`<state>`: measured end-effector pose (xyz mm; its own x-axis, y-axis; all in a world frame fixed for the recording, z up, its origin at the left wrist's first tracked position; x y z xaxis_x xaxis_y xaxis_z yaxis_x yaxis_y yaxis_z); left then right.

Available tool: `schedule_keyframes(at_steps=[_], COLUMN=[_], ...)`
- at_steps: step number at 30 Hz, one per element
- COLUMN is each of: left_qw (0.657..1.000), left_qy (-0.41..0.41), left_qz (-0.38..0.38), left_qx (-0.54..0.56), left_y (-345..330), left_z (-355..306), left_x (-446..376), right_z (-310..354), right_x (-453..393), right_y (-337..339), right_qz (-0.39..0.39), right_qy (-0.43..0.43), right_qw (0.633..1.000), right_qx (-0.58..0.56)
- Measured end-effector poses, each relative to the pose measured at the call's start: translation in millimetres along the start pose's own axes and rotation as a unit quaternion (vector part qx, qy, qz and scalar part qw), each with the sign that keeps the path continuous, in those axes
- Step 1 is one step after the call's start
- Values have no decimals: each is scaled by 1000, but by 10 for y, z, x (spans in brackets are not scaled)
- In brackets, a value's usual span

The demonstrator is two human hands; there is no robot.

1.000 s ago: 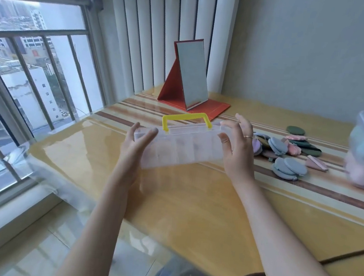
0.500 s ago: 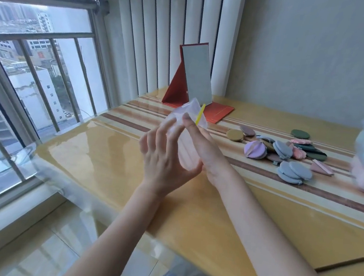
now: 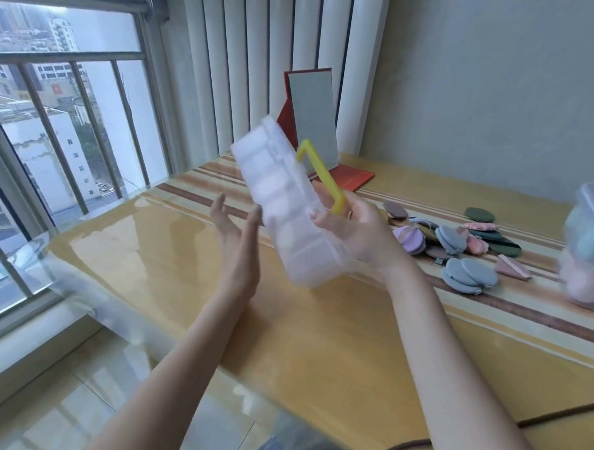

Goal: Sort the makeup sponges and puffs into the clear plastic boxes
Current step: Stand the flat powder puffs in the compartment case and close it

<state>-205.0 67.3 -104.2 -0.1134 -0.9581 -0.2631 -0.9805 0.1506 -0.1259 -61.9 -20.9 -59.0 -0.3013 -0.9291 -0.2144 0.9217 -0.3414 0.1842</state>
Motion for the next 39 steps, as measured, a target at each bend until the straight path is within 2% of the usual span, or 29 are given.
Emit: schedule_keyframes(at_steps=[1,3,8,12,14,17,23,25,27,29,30,34,39], left_qw=[995,988,990,988,985,983,988,994,999,989,982,977,971], left_qy=[73,94,9,-95,-122,-134,-94,-84,-24,63,81,65,75], left_qz=[-2,-5,-80,-111,-119,-120,-119,-69,26,120,150,187,204], left_qx=[72,124,115,57,18,-22,-23,-25,-1,59,82,83,97], left_y=[8,81,215,240,262,285,335,319,266,215,205,181,120], left_z=[37,137,33,-88,-121,-132,-70,-36,38,109,128,138,126], left_x=[-59,-165,-124,-40,-34,-39,-79,-102,-121,-137,-148,-164,-138], right_z=[35,88,105,106,70,-64,-228,-241,-264,-284,-294,-260,-134], right_x=[18,65,98,139,141,78,28,55,57,35,20,2,-67], right_y=[27,63,111,150,153,176,253,252,249,264,274,238,-178], right_qz=[37,79,43,19,3,-58,-201,-228,-242,-247,-246,-250,-202], right_qy=[22,58,93,125,156,183,316,340,345,316,300,266,321], right_qw=[997,983,975,963,944,895,836,811,797,803,810,816,780], right_qx=[56,155,198,240,291,403,401,417,433,442,440,449,497])
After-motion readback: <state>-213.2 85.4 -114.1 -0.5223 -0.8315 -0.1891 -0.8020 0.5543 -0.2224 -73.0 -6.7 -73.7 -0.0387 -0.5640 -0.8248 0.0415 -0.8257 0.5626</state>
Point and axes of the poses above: each hand's wrist, its own x-axis away from the middle knuckle, its own y-axis out of the back of the hand, z = x × y, the point moved 3 cm from there along -x, towards the middle knuckle, and after that the axes turned 2 degrees about y, right-handed, at the moved point
